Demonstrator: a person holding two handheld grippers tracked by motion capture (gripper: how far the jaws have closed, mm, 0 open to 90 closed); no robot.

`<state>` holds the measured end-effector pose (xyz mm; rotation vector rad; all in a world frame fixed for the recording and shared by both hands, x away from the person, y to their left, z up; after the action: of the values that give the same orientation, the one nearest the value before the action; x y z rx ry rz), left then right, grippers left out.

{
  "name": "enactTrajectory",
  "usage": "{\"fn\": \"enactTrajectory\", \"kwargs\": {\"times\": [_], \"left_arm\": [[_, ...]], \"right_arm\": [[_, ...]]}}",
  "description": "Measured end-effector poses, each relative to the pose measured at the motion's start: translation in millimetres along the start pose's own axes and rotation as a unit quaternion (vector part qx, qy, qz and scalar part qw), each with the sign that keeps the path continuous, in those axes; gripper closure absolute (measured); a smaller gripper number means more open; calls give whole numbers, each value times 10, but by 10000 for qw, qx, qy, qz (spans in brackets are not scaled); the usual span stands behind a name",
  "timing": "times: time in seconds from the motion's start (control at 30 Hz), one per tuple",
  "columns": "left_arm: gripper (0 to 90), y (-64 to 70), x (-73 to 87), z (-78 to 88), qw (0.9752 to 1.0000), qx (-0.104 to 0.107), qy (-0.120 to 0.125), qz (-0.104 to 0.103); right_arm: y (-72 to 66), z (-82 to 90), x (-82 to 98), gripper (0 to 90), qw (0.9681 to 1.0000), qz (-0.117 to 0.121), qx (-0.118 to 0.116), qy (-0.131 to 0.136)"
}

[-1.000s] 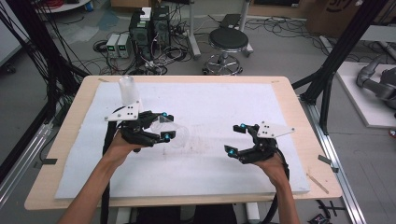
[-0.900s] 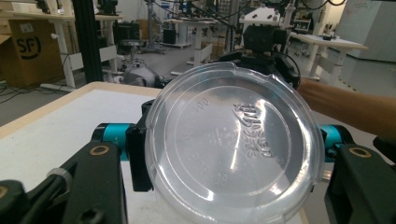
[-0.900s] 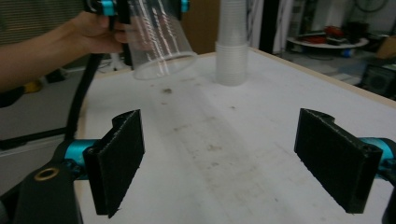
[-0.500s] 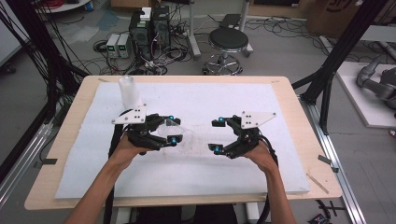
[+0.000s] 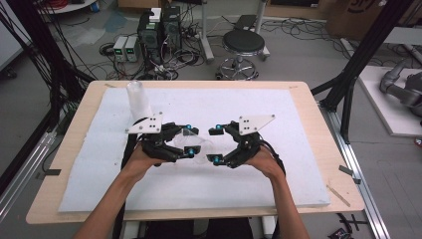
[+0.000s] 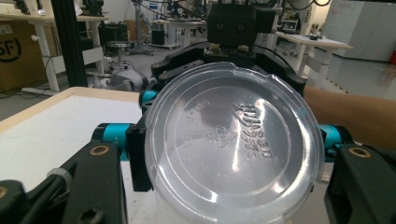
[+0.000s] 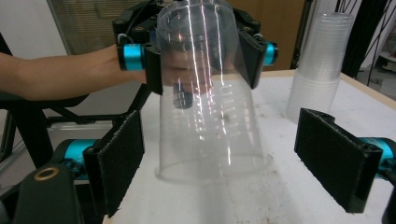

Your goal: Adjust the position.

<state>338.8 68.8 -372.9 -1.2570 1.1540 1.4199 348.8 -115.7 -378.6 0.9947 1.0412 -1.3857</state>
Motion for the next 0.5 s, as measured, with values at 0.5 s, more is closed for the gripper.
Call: {"fn": "enactTrajectory", "kwargs": {"times": [0.5], "left_arm": [[399,36,-21,-70,10000,87,16,-29]], "right_arm": [[-30,-267,9,167,9996,17,-187,-190]]}}
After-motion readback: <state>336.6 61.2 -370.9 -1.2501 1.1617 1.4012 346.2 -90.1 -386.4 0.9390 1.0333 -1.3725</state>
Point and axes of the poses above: each handheld gripper's, and its own axes: z roughly backward along the jaws, x roughly out of its underside, y roughly to its right, the point moved 5 cm from there along -z, roughly forward along the jaws, and after that the axes turned 2 degrees about -x, right-handed, at the moved point
